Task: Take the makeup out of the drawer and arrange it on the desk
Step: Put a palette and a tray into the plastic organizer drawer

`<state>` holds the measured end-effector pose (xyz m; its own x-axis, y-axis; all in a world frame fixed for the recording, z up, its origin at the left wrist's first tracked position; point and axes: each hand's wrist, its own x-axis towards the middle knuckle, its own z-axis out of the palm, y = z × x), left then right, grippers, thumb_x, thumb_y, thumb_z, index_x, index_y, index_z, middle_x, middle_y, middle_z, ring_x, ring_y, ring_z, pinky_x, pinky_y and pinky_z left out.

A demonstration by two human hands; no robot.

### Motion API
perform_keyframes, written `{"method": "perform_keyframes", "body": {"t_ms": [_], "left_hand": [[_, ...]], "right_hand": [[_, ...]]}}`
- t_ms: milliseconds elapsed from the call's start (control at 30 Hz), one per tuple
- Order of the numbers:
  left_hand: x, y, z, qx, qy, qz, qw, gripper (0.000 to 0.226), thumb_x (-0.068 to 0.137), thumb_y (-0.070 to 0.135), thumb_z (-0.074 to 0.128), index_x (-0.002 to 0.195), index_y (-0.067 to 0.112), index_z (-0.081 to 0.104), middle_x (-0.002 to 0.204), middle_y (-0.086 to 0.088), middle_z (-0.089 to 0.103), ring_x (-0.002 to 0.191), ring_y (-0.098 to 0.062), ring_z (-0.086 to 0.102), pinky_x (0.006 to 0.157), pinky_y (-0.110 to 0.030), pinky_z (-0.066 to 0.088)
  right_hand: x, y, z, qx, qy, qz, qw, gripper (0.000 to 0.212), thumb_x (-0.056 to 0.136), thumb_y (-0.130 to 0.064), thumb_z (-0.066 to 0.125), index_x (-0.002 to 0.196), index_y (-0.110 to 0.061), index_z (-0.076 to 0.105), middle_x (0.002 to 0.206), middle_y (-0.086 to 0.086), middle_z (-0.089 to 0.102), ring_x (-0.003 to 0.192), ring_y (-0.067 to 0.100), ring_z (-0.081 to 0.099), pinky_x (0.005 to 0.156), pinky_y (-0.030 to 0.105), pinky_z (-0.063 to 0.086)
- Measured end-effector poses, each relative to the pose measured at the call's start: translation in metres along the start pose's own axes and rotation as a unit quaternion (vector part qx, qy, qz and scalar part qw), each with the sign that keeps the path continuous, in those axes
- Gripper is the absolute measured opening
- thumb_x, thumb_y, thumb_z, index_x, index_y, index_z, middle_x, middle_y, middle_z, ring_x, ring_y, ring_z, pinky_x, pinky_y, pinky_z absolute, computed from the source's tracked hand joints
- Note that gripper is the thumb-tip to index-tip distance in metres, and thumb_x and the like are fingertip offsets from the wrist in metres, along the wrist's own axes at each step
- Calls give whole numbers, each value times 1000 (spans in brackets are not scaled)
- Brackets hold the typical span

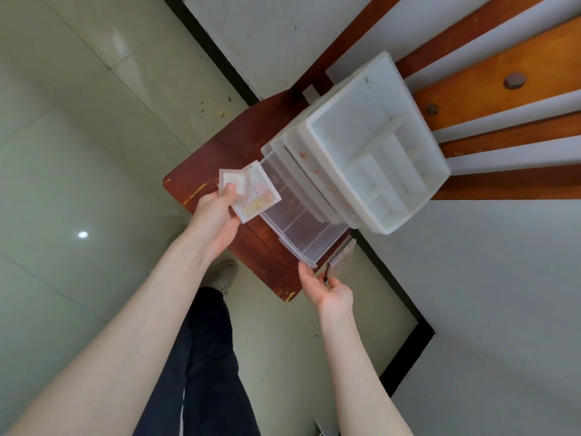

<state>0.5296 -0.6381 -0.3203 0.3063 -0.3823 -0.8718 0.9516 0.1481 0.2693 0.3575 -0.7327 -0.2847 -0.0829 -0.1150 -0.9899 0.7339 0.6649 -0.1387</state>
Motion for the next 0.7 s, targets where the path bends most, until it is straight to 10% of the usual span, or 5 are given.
{"method": "perform_keyframes", "body": {"t_ms": [200, 533, 700], "left_hand": [[9, 1, 20, -58, -62, -2, 996, 39, 102, 18, 28, 136, 1, 35, 131, -19, 51, 121, -29, 50, 105, -42, 39], [35, 0, 57, -111, -116, -38, 986, 34, 102, 30, 24, 107, 13, 52, 113, -12, 60, 115, -24, 52, 100, -48, 37], [38, -2, 60, -131, -133, -45, 981, 38, 102, 31, 24, 128, 12, 44, 132, -14, 49, 127, -28, 43, 108, -52, 28]], "right_hand": [[7, -2, 8, 110, -64, 25, 992, 50, 102, -21, 21, 140, 12, 22, 145, 29, 30, 137, 38, 27, 113, 46, 23], [21, -11, 50, 214, -149, -5, 965, 51, 103, -27, 10, 144, 2, 22, 143, 24, 38, 135, 35, 34, 113, 49, 18], [25, -13, 51, 208, -152, 4, 966, 51, 103, -25, 11, 142, 3, 25, 142, 24, 41, 134, 34, 36, 112, 48, 21]]}}
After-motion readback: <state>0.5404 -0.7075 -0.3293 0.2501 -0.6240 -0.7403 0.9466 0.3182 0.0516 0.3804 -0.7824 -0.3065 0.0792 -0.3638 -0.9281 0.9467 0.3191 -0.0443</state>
